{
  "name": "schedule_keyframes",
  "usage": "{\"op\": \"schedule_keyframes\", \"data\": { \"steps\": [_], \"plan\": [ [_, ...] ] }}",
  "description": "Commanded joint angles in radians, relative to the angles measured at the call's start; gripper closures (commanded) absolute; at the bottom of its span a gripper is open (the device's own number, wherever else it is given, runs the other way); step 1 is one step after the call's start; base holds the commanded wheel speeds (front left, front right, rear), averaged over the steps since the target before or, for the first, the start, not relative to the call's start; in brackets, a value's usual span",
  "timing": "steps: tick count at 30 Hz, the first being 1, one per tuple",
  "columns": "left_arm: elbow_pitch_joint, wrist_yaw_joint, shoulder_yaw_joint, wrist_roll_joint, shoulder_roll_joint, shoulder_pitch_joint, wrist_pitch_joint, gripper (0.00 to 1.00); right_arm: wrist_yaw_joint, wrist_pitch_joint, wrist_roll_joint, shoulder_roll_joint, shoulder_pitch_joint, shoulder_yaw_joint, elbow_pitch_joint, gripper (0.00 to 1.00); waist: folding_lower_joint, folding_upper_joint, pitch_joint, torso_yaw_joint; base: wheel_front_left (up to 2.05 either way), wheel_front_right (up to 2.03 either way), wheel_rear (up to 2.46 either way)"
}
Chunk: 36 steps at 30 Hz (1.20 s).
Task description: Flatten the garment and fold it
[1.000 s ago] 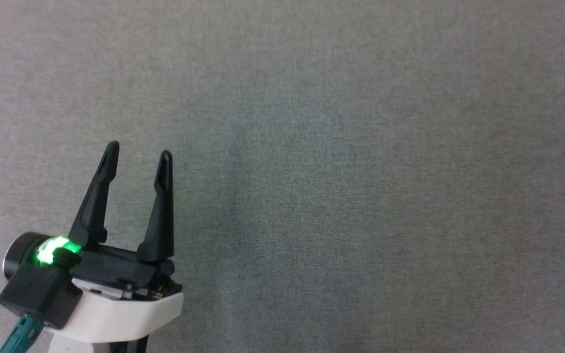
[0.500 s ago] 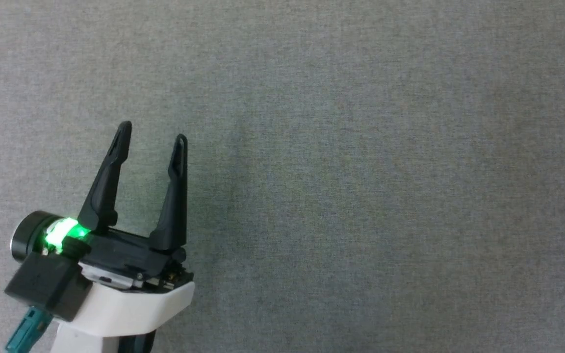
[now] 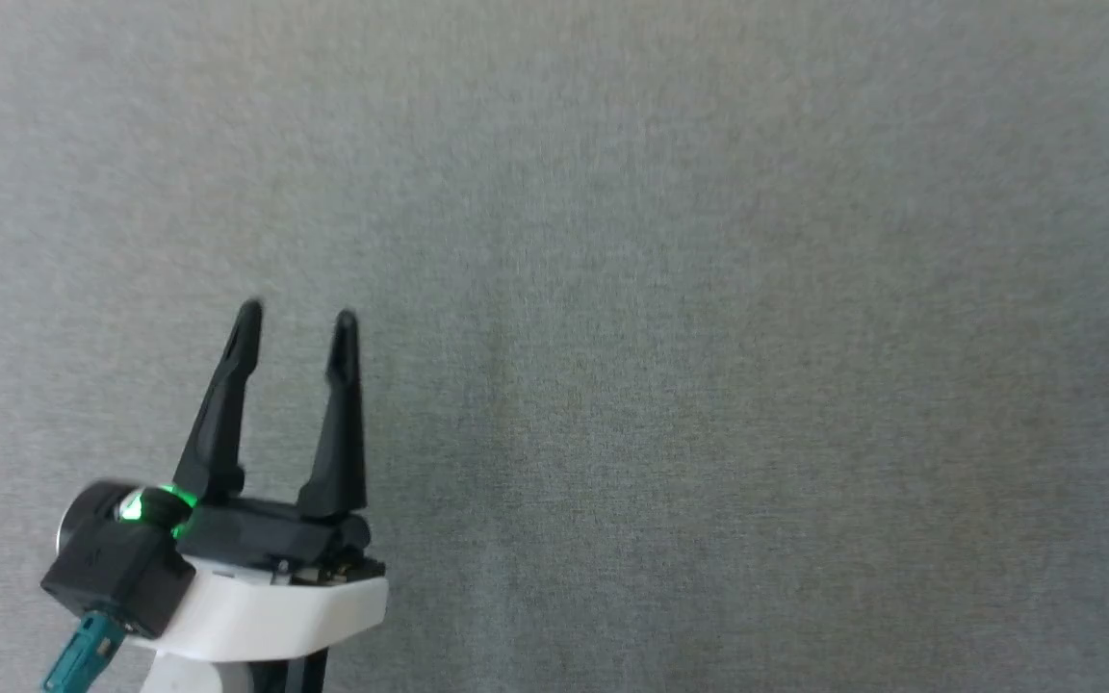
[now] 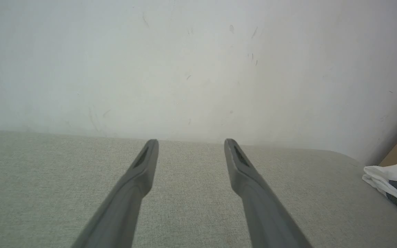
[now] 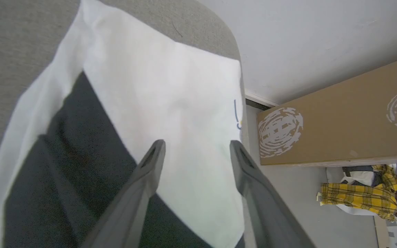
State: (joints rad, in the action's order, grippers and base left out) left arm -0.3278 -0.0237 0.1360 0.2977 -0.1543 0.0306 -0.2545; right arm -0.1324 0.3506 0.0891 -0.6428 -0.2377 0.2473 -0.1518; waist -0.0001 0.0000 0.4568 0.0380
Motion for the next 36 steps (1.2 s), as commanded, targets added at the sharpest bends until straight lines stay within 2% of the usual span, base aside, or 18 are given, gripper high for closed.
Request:
{"op": "schedule_keyframes", "data": {
  "steps": [1,6,10,13,19,26,36],
  "plan": [
    [0.007,0.011,-0.006,-0.005,0.002,-0.019,-0.002,0.0,0.002,-0.032,-0.011,0.052,0.038,0.008,0.016,0.0,0.0001,0.0,-0.11,0.003,0.0,0.0,0.0],
    [0.016,0.027,0.003,-0.021,0.002,-0.078,-0.001,0.0,0.002,-0.192,-0.056,0.286,0.174,0.029,0.138,0.0,0.0001,0.0,-0.216,0.009,0.0,0.0,0.0],
    [0.022,0.036,0.015,-0.036,-0.002,-0.109,0.004,0.0,0.002,-0.293,-0.103,0.467,0.275,-0.013,0.221,0.0,0.0001,0.0,-0.284,0.017,0.0,0.0,0.0],
    [0.025,0.045,0.026,-0.055,-0.007,-0.124,0.009,0.0,0.002,-0.35,-0.122,0.553,0.324,-0.056,0.265,0.0,0.0001,0.0,-0.324,0.02,0.0,0.0,0.0],
    [0.012,0.069,0.019,-0.072,-0.019,-0.156,0.029,0.0,0.002,-0.474,-0.129,0.591,0.338,-0.082,0.337,0.0,0.0001,0.0,-0.4,0.027,0.0,0.0,0.0],
    [0.048,0.075,0.019,-0.064,-0.035,-0.205,0.068,0.0,0.002,-0.467,-0.081,0.592,0.373,-0.067,0.345,0.0,0.0001,0.0,-0.474,0.039,0.0,0.0,0.0],
    [0.165,0.059,0.022,-0.029,-0.038,-0.252,0.054,0.0,0.002,-0.486,-0.062,0.592,0.425,-0.044,0.244,0.0,0.0001,0.0,-0.514,0.029,0.0,0.0,0.0]
  ]
}}
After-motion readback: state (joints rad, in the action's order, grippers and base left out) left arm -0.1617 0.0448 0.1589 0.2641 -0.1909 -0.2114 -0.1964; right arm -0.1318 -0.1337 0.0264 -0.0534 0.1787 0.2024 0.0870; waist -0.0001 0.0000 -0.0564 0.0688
